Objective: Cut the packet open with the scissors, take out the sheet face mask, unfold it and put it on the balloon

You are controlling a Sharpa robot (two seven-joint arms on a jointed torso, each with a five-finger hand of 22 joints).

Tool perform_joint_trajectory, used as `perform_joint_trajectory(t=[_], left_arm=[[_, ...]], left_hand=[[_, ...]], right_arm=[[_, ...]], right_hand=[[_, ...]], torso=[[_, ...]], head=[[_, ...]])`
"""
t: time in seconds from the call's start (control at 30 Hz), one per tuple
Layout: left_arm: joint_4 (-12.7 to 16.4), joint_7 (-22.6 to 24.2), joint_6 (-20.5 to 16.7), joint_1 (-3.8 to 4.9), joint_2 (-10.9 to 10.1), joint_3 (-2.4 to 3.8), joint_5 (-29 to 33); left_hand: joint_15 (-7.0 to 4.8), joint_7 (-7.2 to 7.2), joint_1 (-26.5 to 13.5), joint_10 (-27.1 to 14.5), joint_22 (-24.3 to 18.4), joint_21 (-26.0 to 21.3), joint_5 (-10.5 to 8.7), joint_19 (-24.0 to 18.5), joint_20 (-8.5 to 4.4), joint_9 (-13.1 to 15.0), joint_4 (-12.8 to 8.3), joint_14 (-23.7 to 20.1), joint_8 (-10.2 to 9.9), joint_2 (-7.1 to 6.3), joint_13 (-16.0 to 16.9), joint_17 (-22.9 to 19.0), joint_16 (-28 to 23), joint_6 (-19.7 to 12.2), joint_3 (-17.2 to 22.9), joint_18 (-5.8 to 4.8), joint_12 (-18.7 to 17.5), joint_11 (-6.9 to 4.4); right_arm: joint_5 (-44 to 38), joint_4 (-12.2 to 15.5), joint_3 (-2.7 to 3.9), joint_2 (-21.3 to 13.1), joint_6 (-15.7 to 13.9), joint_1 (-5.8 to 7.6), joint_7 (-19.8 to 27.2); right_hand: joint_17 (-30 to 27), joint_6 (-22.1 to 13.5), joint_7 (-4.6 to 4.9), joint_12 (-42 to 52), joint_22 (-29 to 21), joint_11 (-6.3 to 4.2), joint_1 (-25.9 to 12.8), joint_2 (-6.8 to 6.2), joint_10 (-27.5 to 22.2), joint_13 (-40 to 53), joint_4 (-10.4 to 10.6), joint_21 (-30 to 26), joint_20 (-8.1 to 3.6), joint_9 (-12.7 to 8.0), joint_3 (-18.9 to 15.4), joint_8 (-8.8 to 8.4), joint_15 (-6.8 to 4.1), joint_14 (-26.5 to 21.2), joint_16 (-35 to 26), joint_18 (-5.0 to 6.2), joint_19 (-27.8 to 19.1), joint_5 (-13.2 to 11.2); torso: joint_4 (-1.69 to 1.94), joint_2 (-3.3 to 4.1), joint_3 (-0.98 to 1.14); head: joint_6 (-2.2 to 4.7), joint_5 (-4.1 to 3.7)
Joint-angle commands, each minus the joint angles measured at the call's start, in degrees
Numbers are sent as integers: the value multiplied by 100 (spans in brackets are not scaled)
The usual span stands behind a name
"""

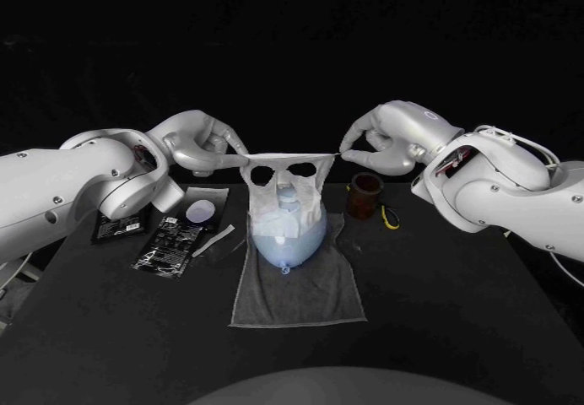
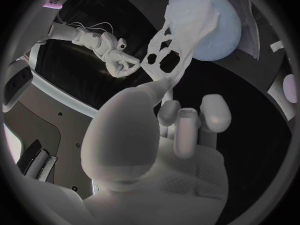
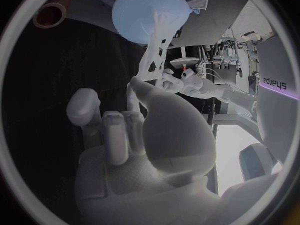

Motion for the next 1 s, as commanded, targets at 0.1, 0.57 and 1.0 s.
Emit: perform_joint_trajectory(t=[0.1,0.57,1.0], left_arm=[[-51,-45,-36,17,31,6,-15],[11,169,195,199,1,14,330],[38,134,319,398,59,14,408]], left_hand=[[36,22,-31,18,17,23,16,24,4,457,-2,302,20,-14,9,598,10,4,28,3,7,33],[36,18,-35,39,-3,12,17,10,5,457,-7,305,23,-15,40,607,14,8,30,7,24,30],[35,16,-36,52,11,20,17,20,6,457,-10,309,24,-16,58,616,17,10,32,4,34,28]], right_arm=[[-27,-13,6,4,-107,15,-63],[548,18,12,-33,-310,136,88],[867,36,12,32,-262,180,131]], right_hand=[[1505,30,0,32,688,-39,57,-21,608,1509,41,36,-10,213,-2,137,-59,600,20,45,47,26],[1505,32,-2,32,686,-42,62,-24,608,1509,46,30,-12,221,0,149,-61,600,20,46,46,26],[1505,31,-2,32,678,-42,67,-24,608,1509,47,-2,-12,225,3,153,-62,600,20,53,32,26]], torso=[[-3,0,2],[7,-19,3],[-5,-19,10]], head=[[-2,-8],[89,-20],[162,-17]])
